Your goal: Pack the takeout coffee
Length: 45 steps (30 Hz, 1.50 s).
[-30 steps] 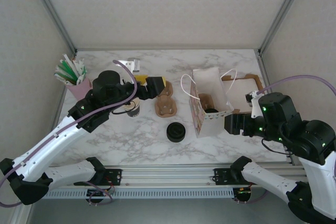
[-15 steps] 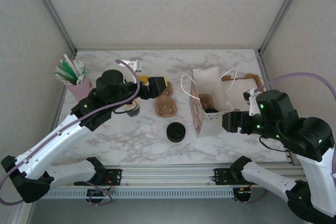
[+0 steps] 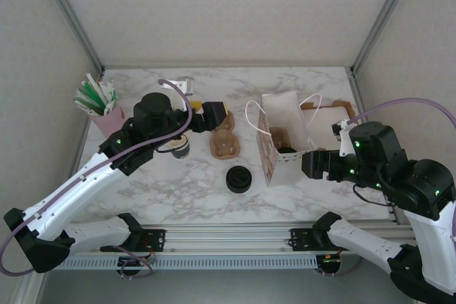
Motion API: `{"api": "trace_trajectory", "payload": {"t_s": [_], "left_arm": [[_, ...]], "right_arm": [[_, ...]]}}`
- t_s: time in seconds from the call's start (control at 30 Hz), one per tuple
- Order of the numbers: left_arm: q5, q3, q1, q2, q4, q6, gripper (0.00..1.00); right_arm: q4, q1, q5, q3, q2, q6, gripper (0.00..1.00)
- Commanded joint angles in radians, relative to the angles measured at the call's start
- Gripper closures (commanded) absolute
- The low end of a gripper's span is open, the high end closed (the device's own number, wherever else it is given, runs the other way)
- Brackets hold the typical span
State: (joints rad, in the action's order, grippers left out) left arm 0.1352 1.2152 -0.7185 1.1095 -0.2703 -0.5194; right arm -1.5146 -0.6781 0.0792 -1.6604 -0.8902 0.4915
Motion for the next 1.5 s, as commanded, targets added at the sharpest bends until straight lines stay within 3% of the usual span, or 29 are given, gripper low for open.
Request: {"api": "trace_trajectory", "payload": {"t_s": [0.0, 0.37, 0.63, 1.1, 1.47], "left_arm": [[-0.027, 0.047, -0.005, 0.016, -0.016, 0.021, 0.00], [-0.047, 0.083, 0.037, 0.048, -0.057, 0.022, 0.00], [-0.110, 0.109, 0.136, 0.036, -0.152, 0.006, 0.00], [-0.177, 0.084, 0.475, -0.030, -0.282, -0.034, 0.00], [-0.272, 0.087, 0.703, -0.014, -0.383, -0.030, 0.07]], "right_arm": [[-0.028, -0.007, 0.053, -0.040, -0.046, 0.008, 0.14], [-0.016, -0.007, 0.057, -0.097, -0.114, -0.008, 0.11], [0.113, -0.008, -0.073, -0.153, -0.173, -0.074, 0.01], [0.265, -0.023, -0.315, -0.348, -0.424, -0.169, 0.01], [0.254, -0.195, -0.364, -0.566, -0.676, -0.225, 0.01]]}}
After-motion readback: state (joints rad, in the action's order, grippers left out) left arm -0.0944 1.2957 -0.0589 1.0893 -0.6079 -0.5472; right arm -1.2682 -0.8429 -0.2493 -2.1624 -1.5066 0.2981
